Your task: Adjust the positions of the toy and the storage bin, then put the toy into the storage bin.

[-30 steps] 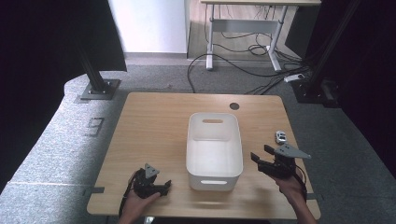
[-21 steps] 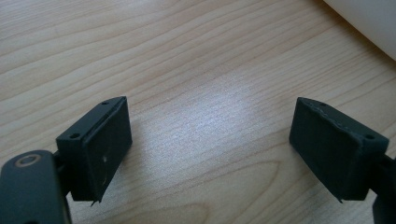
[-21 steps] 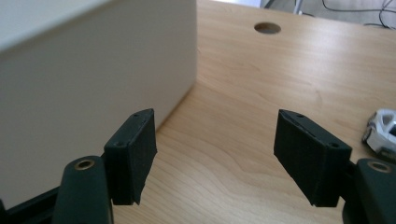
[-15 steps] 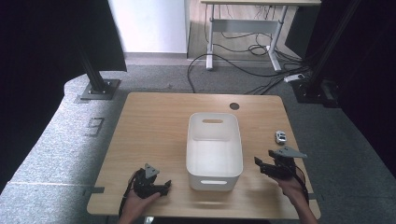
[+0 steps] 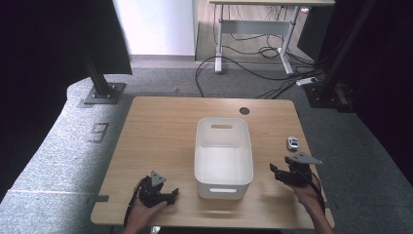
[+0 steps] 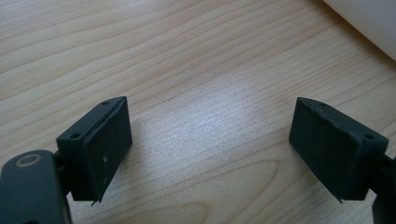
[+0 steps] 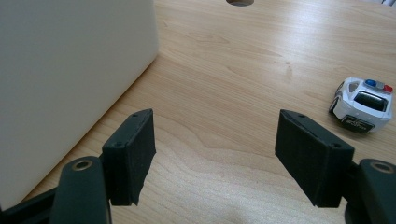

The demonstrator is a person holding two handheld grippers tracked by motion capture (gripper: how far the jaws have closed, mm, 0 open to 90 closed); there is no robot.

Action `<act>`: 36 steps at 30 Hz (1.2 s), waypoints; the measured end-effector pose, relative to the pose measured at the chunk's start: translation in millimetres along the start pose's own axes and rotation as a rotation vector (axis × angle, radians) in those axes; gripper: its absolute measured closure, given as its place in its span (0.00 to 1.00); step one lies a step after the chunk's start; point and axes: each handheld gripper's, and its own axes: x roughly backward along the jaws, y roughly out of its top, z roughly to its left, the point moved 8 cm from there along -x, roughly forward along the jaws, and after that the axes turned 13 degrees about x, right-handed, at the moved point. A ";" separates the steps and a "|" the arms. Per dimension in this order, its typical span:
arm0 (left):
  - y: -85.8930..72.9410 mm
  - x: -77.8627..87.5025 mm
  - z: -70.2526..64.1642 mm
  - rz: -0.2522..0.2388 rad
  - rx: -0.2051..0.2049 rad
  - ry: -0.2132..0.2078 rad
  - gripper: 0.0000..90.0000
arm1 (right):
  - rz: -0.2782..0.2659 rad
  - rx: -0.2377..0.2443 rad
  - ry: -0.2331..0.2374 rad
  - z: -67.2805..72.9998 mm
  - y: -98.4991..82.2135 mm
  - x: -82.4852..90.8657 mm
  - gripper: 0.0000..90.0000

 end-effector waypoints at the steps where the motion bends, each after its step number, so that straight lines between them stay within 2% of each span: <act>1: -0.1 0.1 0.0 0.000 0.000 0.000 0.15 | 0.000 0.000 0.001 -0.1 0.1 0.1 0.32; 7: -0.9 1.0 0.2 0.001 0.002 0.001 0.15 | -0.005 -0.005 -0.008 -4.2 0.8 1.8 0.32; 21: -0.8 0.9 0.3 0.003 0.000 0.001 0.15 | 0.001 -0.021 -0.056 -26.0 -6.8 2.4 0.32; 36: -0.9 1.0 0.3 0.003 -0.001 -0.001 0.15 | 0.055 -0.036 -0.109 -42.7 -21.2 -1.8 0.31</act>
